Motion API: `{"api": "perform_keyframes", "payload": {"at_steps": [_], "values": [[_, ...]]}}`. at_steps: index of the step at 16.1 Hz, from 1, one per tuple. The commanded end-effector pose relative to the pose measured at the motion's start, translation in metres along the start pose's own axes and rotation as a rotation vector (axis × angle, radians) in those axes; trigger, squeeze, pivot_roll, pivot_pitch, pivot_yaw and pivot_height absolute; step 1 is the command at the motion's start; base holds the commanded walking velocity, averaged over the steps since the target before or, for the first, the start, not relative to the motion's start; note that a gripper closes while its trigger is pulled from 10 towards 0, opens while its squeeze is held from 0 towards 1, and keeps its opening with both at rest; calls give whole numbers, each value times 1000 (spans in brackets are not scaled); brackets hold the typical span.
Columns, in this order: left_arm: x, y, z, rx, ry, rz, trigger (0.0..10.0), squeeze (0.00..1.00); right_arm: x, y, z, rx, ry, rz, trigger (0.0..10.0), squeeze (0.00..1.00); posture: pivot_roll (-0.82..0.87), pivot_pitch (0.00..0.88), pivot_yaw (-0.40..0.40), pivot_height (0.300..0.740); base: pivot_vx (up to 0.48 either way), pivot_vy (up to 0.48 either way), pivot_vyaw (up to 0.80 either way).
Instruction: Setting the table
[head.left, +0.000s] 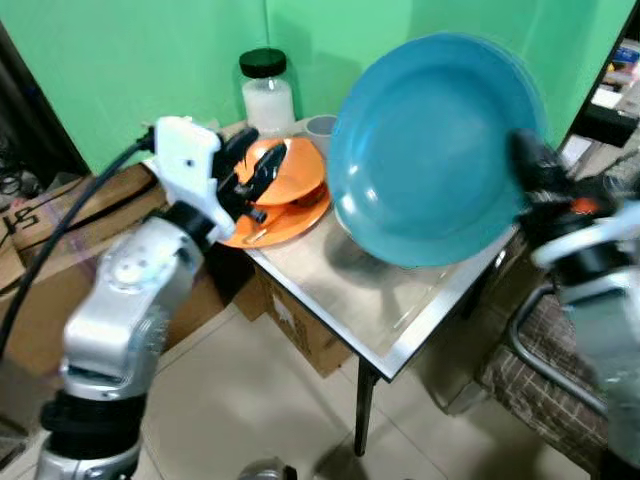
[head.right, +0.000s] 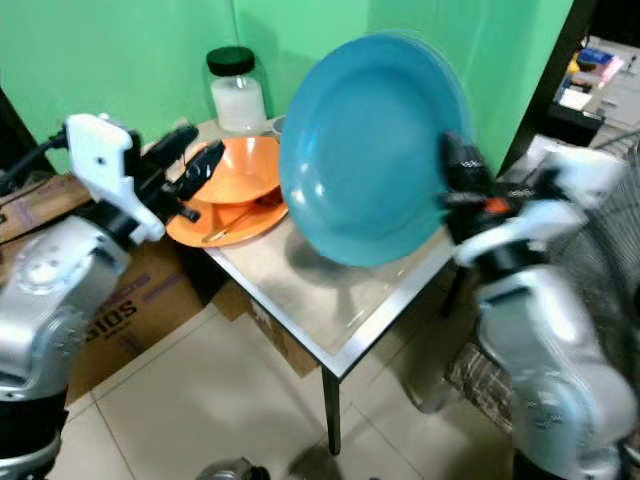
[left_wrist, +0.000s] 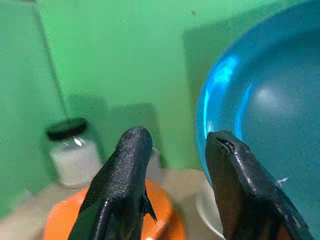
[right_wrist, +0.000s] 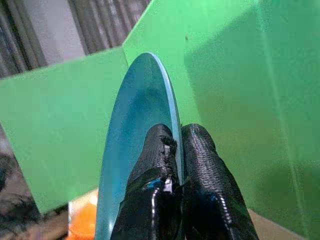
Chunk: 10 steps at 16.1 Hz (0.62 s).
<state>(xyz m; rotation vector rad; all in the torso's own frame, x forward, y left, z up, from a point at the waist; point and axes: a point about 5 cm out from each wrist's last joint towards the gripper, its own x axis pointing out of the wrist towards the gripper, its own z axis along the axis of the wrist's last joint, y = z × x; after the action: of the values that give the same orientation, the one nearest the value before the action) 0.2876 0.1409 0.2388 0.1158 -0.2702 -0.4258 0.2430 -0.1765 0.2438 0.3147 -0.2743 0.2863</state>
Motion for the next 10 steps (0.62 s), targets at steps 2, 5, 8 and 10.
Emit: {"api": "perform_keyframes", "payload": {"at_steps": [2,5,8,10], "values": [[5,0,-1,47,-15,62,10000,0,0,7,11,-33,-75,4,10000,0,18,0,78,740,0,0,-800],[5,-6,-15,48,-16,112,10000,0,-5,10,9,-64,-72,2,10000,0,-16,0,105,740,0,0,-800],[3,-10,-20,-1,-46,165,10000,0,-6,14,13,-83,-92,-8,10000,0,-25,0,112,740,0,0,-800],[-1,-8,-25,32,-25,220,10000,0,1,12,9,-137,-93,-37,10000,0,2,0,75,740,0,0,-800]]}}
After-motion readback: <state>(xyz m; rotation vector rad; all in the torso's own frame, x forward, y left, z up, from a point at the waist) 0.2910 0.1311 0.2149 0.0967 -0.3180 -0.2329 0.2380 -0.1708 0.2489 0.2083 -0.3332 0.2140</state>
